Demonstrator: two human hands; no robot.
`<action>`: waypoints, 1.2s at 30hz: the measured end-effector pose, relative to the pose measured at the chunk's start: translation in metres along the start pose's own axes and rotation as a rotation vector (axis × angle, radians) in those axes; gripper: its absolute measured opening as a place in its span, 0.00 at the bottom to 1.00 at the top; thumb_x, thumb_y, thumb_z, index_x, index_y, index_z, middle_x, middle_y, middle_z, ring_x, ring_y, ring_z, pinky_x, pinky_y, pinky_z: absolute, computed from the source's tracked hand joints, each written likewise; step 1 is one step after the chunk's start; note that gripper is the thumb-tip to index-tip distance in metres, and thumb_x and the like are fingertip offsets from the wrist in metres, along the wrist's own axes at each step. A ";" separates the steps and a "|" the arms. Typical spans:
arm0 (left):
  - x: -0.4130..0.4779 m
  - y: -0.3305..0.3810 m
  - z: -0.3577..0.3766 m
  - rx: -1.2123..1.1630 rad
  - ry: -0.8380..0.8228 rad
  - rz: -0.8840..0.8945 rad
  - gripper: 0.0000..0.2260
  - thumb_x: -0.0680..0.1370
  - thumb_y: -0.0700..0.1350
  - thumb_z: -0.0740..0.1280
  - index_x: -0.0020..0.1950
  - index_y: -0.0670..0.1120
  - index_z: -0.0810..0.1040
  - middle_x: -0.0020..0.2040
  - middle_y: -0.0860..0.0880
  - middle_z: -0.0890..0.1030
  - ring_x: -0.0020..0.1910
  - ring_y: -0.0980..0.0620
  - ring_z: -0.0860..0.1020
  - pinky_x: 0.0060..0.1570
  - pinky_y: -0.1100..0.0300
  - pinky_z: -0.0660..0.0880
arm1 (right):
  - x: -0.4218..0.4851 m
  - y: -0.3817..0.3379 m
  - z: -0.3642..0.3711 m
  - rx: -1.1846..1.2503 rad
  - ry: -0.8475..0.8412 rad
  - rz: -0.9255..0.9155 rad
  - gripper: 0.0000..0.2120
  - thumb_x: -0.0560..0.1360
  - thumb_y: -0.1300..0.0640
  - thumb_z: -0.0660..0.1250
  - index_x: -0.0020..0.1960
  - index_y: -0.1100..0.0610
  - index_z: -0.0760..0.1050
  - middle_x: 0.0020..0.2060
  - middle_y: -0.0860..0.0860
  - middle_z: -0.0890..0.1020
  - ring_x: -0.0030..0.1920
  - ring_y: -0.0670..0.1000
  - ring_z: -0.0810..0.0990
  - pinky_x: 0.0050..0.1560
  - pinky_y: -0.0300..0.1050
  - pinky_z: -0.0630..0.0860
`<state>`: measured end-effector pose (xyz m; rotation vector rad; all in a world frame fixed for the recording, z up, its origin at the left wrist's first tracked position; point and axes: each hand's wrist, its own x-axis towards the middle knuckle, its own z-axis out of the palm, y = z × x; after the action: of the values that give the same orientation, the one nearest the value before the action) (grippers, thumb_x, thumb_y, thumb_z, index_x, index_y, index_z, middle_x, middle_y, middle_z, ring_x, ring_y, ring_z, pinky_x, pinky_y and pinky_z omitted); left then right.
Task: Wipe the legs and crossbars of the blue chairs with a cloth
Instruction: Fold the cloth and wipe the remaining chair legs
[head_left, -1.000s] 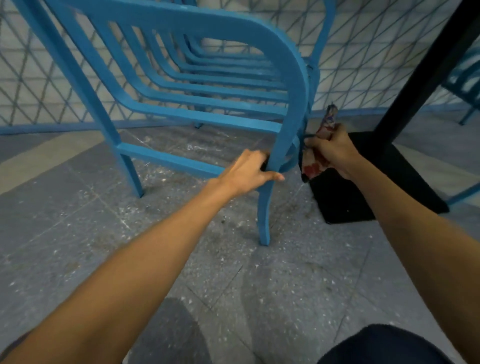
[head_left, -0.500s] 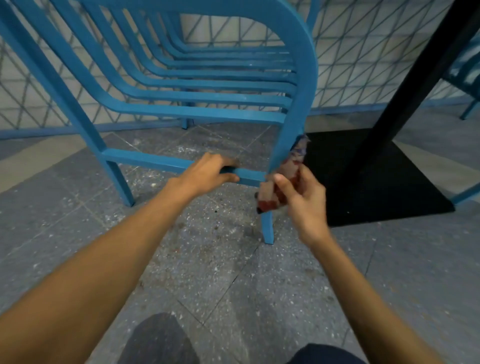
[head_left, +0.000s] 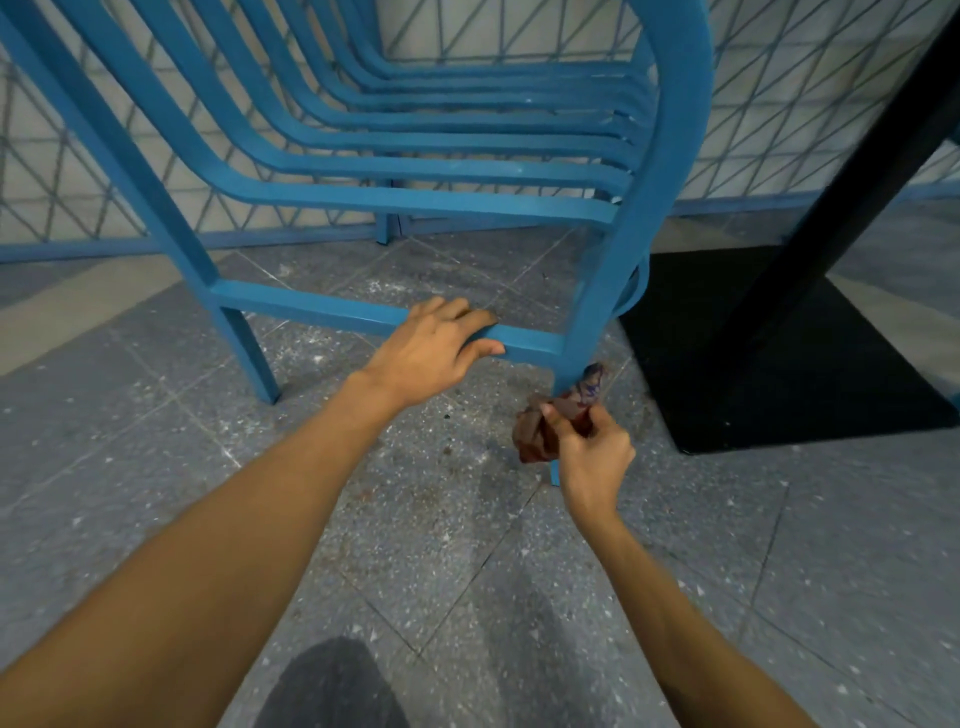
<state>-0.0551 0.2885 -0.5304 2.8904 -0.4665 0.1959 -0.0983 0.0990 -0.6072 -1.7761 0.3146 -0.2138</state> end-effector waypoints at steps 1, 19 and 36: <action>0.000 0.000 0.000 0.003 0.003 0.001 0.23 0.79 0.58 0.56 0.65 0.44 0.73 0.54 0.44 0.77 0.53 0.45 0.73 0.57 0.49 0.70 | 0.001 -0.001 -0.002 0.005 -0.014 -0.004 0.08 0.71 0.57 0.74 0.49 0.59 0.83 0.36 0.44 0.83 0.35 0.35 0.79 0.43 0.33 0.77; 0.026 0.039 0.022 0.042 0.155 -0.104 0.24 0.78 0.60 0.56 0.61 0.44 0.75 0.51 0.41 0.77 0.51 0.41 0.73 0.55 0.48 0.66 | 0.045 -0.034 -0.032 0.041 0.059 -0.226 0.05 0.72 0.57 0.73 0.47 0.57 0.81 0.36 0.42 0.82 0.37 0.35 0.80 0.43 0.30 0.77; 0.093 0.065 0.013 -0.094 -0.044 -0.159 0.23 0.78 0.61 0.58 0.69 0.51 0.70 0.60 0.44 0.74 0.61 0.42 0.73 0.63 0.44 0.64 | 0.128 -0.004 -0.061 -0.101 -0.001 -0.111 0.11 0.75 0.59 0.69 0.57 0.57 0.76 0.47 0.48 0.81 0.47 0.45 0.80 0.49 0.31 0.76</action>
<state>0.0126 0.1975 -0.5160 2.8277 -0.2436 0.0828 0.0041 0.0020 -0.5929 -1.8952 0.2293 -0.2808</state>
